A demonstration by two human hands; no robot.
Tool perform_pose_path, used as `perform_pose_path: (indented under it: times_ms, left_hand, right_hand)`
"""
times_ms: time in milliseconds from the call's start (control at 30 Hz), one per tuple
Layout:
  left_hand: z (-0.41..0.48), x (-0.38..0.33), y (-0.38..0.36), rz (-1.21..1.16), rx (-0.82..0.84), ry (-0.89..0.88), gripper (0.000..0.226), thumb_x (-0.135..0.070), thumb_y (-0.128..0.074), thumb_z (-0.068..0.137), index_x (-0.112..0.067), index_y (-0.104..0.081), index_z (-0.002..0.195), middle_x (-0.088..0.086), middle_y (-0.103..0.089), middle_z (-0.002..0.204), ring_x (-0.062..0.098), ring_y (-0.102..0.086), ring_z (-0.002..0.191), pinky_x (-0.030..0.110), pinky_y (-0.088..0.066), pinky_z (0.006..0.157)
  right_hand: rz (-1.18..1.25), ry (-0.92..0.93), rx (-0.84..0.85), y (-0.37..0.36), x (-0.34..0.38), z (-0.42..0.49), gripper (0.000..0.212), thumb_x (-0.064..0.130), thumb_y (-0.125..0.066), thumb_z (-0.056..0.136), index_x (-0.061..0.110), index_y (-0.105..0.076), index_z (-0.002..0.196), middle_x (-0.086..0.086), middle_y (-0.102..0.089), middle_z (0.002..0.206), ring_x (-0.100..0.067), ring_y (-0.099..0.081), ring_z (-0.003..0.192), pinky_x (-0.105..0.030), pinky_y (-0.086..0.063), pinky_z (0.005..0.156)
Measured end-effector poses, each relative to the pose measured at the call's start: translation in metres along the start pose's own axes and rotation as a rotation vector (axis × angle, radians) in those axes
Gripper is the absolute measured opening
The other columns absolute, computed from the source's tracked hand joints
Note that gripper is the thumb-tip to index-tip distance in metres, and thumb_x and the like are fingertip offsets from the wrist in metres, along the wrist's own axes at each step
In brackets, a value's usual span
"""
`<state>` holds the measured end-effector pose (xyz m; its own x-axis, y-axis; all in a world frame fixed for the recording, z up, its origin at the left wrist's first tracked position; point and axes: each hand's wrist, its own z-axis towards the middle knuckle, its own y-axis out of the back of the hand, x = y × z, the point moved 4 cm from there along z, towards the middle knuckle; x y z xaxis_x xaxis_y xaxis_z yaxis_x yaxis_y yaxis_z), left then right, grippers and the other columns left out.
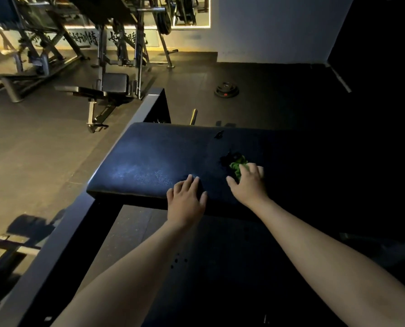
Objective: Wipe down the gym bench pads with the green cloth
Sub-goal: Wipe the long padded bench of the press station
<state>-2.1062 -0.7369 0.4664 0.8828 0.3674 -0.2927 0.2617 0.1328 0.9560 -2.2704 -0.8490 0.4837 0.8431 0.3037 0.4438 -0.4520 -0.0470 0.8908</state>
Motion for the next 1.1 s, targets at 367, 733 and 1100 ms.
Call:
perform_pose_path:
  times_ms: [367, 733, 1100]
  left_hand:
    - [0.029, 0.015, 0.013, -0.127, 0.059, 0.014, 0.051, -0.034, -0.040, 0.104, -0.024, -0.035, 0.154, 0.002, -0.030, 0.160, 0.032, -0.028, 0.140, 0.046, -0.026, 0.111]
    - [0.037, 0.003, 0.002, -0.144, 0.051, 0.172, 0.053, -0.045, -0.037, 0.097, -0.042, -0.029, 0.149, -0.007, -0.017, 0.164, 0.022, -0.009, 0.143, 0.049, -0.012, 0.112]
    - [0.050, -0.007, 0.004, -0.158, -0.038, 0.310, 0.036, -0.043, -0.037, 0.098, -0.044, -0.043, 0.133, -0.007, -0.036, 0.144, 0.027, -0.027, 0.127, 0.048, -0.020, 0.103]
  right_hand:
    - [0.137, 0.167, 0.058, -0.031, 0.074, -0.007, 0.041, 0.001, -0.043, 0.094, 0.009, -0.063, 0.128, -0.014, -0.052, 0.125, -0.030, -0.042, 0.113, -0.029, -0.033, 0.098]
    - [0.024, -0.041, -0.040, 0.013, -0.028, 0.060, 0.040, 0.004, -0.040, 0.095, 0.015, -0.057, 0.130, -0.012, -0.043, 0.120, -0.028, -0.038, 0.105, -0.037, -0.038, 0.089]
    - [0.146, 0.397, 0.198, -0.034, 0.071, 0.041, 0.037, 0.014, -0.047, 0.094, 0.019, -0.066, 0.125, -0.012, -0.056, 0.116, -0.031, -0.046, 0.108, -0.033, -0.039, 0.095]
